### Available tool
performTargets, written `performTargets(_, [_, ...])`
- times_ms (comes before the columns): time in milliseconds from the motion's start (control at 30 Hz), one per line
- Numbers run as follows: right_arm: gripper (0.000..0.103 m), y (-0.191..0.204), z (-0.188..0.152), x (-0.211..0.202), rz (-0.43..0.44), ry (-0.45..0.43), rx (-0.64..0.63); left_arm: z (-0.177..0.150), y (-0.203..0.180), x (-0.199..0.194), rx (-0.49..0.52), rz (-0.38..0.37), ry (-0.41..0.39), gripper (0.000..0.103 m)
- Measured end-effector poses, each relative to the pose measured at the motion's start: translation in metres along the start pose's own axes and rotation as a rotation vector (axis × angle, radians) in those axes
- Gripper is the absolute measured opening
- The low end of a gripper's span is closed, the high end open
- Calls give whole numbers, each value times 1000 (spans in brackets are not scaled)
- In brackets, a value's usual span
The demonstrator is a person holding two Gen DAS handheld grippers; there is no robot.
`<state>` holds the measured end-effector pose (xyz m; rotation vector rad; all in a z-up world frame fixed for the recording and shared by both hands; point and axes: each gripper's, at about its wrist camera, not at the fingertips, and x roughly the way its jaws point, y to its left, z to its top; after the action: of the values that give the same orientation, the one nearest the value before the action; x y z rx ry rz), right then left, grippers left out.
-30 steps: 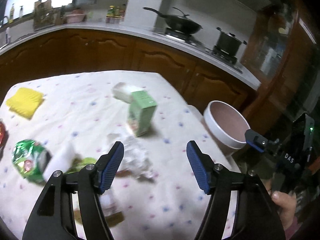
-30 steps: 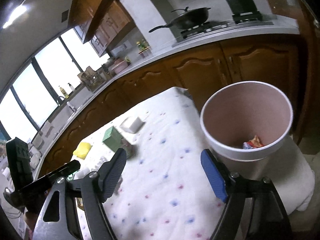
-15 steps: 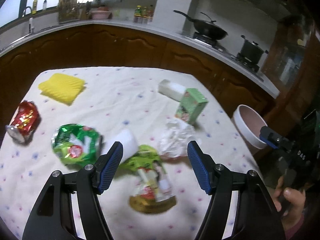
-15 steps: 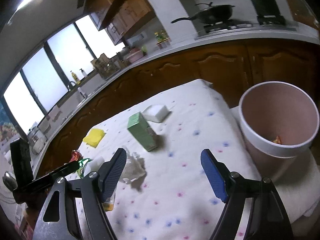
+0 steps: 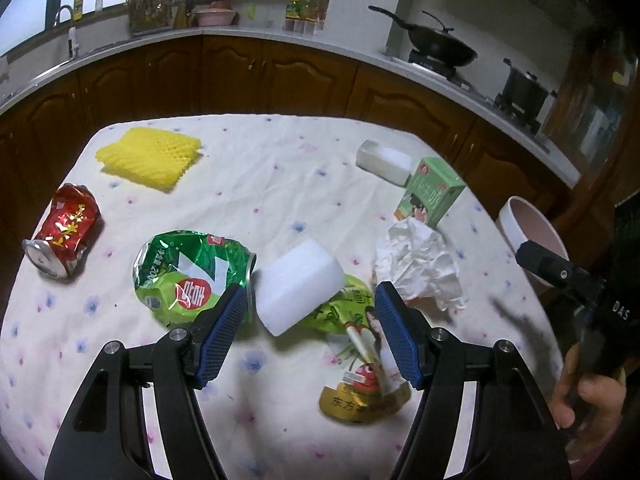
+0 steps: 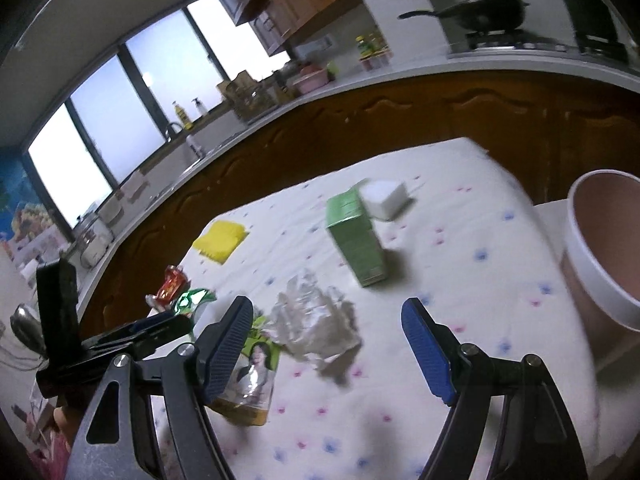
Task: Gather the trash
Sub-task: 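Grasp the white sponge with the left tool while the right tool grasps the white tissue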
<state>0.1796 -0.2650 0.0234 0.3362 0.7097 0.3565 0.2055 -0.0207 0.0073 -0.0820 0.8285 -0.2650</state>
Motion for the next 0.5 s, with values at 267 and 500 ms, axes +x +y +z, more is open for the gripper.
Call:
performTargets(267, [78,6,-4,45,7,80,4,4,-7,21,55,4,28,66])
performTargets(500, [44,2,-10,65,-4,124,13,8,-6,34,68,-8,60,32])
